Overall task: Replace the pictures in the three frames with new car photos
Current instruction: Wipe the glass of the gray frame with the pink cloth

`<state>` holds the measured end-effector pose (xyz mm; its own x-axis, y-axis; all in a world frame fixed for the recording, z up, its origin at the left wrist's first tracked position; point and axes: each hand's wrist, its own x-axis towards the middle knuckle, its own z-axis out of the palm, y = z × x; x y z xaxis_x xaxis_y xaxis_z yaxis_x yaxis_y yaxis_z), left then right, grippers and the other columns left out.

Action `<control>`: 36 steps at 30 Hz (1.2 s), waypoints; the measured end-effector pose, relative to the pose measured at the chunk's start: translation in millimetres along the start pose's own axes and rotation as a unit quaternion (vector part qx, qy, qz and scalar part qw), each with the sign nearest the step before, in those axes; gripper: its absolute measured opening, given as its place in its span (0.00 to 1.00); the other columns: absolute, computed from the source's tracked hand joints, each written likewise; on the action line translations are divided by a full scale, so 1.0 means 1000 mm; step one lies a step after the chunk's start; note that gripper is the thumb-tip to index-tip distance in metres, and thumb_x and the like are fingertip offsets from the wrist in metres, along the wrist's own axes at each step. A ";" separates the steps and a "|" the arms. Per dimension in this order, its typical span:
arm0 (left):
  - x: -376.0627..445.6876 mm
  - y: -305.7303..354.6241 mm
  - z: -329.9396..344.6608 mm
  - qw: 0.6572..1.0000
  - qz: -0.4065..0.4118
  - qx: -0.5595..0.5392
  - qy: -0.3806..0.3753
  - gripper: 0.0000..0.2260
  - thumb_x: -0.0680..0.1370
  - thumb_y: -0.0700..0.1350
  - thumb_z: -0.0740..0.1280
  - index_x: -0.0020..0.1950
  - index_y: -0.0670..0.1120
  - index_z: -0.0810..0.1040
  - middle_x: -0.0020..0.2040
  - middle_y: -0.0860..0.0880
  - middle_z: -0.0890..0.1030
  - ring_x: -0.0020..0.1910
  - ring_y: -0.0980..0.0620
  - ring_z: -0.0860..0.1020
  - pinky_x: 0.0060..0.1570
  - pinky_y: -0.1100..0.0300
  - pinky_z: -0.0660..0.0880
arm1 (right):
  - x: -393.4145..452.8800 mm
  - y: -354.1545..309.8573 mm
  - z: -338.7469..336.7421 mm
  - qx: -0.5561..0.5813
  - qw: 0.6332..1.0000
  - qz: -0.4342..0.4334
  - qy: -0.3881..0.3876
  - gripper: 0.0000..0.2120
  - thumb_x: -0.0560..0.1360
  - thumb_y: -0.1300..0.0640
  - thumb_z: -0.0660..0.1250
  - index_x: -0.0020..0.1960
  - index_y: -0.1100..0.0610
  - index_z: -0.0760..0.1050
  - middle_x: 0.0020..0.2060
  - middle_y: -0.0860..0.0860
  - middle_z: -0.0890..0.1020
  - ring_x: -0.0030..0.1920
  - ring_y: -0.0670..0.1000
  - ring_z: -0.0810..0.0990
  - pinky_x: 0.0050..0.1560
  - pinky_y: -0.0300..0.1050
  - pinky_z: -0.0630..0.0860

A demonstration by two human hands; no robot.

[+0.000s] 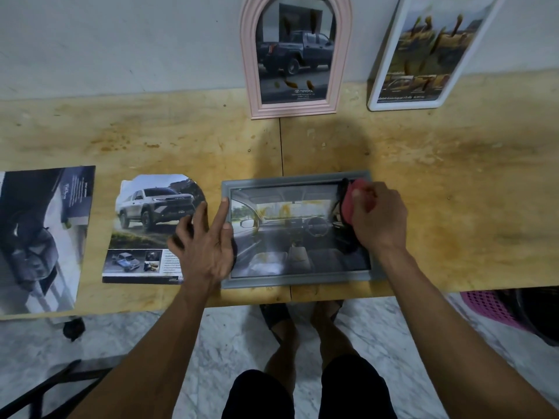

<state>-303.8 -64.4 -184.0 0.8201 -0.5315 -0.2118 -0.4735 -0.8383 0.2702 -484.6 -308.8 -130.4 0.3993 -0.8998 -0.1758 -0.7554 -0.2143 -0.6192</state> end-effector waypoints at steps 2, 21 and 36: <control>0.001 -0.005 -0.002 0.999 0.024 0.019 0.010 0.23 0.82 0.61 0.43 0.78 0.68 0.53 0.78 0.52 0.60 0.70 0.42 0.59 0.65 0.38 0.58 | -0.005 0.004 0.020 -0.072 0.997 -0.036 -0.023 0.21 0.80 0.47 0.61 0.70 0.54 0.69 0.60 0.57 0.71 0.54 0.57 0.74 0.46 0.47 0.73; 0.002 -0.007 0.004 0.999 0.012 0.035 0.014 0.23 0.84 0.60 0.43 0.80 0.65 0.50 0.79 0.54 0.58 0.72 0.43 0.59 0.67 0.38 0.54 | -0.061 -0.081 0.136 -0.059 0.971 -0.221 -0.068 0.16 0.80 0.58 0.63 0.66 0.61 0.71 0.58 0.59 0.76 0.54 0.58 0.78 0.50 0.52 0.80; 0.002 -0.006 0.002 1.000 0.007 0.015 -0.004 0.23 0.83 0.61 0.41 0.79 0.67 0.48 0.80 0.54 0.56 0.74 0.44 0.57 0.68 0.34 0.54 | -0.076 -0.063 0.109 -0.087 0.949 -0.278 -0.124 0.14 0.78 0.57 0.64 0.64 0.55 0.71 0.55 0.56 0.74 0.44 0.57 0.78 0.40 0.52 0.82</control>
<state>-299.7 -60.4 -188.1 0.8115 -0.5433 -0.2153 -0.4939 -0.8345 0.2443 -410.7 -185.4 -161.4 0.8549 -0.5166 -0.0479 -0.4582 -0.7083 -0.5370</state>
